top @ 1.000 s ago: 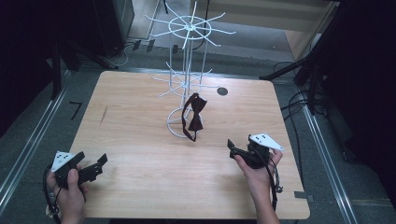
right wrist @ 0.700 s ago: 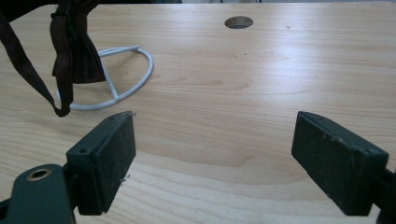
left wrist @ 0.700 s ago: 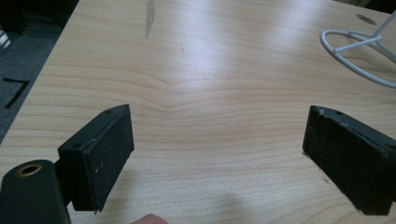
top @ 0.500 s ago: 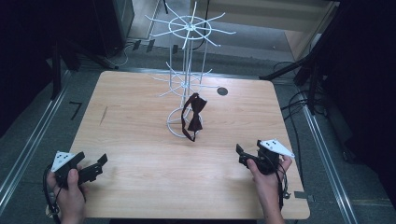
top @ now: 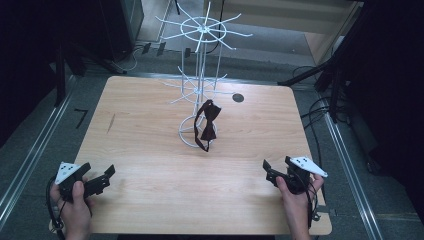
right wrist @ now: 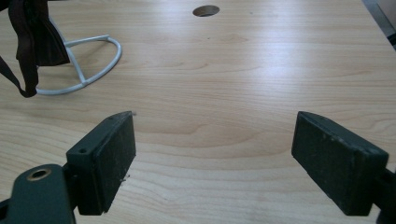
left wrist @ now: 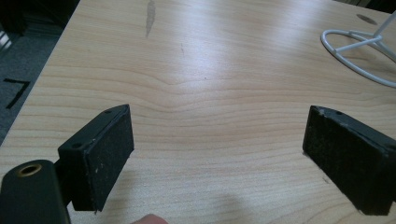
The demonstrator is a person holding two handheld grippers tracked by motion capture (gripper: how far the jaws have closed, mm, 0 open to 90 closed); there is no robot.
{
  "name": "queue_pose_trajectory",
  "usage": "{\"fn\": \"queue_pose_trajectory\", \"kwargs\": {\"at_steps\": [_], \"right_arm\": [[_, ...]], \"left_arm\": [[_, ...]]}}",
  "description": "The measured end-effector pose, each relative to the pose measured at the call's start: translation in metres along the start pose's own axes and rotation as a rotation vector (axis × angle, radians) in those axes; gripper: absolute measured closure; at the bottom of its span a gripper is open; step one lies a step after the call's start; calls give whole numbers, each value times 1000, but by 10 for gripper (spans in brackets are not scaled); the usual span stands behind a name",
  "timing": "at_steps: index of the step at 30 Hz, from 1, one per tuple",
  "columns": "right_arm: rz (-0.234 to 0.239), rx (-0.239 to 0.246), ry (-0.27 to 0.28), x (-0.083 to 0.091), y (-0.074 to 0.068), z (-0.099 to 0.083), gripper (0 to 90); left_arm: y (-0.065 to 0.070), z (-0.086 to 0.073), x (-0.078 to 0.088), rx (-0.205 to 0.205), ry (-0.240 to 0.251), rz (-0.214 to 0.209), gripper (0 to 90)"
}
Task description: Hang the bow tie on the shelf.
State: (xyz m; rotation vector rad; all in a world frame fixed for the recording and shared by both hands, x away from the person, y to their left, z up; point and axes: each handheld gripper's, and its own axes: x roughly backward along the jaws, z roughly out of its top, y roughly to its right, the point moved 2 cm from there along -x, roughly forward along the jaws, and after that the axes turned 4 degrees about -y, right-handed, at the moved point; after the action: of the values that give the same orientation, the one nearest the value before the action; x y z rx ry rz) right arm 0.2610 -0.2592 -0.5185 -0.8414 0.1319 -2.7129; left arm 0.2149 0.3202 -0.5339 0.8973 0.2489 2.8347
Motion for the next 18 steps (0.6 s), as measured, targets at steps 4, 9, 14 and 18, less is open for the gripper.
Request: {"fn": "queue_pose_trajectory", "kwargs": {"at_steps": [4, 9, 14, 18], "right_arm": [[-7, -3, 1, 4, 6, -4, 140], [-26, -11, 1, 9, 15, -8, 140], [-50, -16, -2, 16, 26, -14, 140], [-60, -21, -3, 20, 32, -18, 140]], "left_arm": [[0, 0, 0, 0, 0, -1, 94], [0, 0, 0, -1, 1, -1, 94], [0, 0, 0, -6, -4, -1, 94], [1, 0, 0, -10, -5, 4, 94]]}}
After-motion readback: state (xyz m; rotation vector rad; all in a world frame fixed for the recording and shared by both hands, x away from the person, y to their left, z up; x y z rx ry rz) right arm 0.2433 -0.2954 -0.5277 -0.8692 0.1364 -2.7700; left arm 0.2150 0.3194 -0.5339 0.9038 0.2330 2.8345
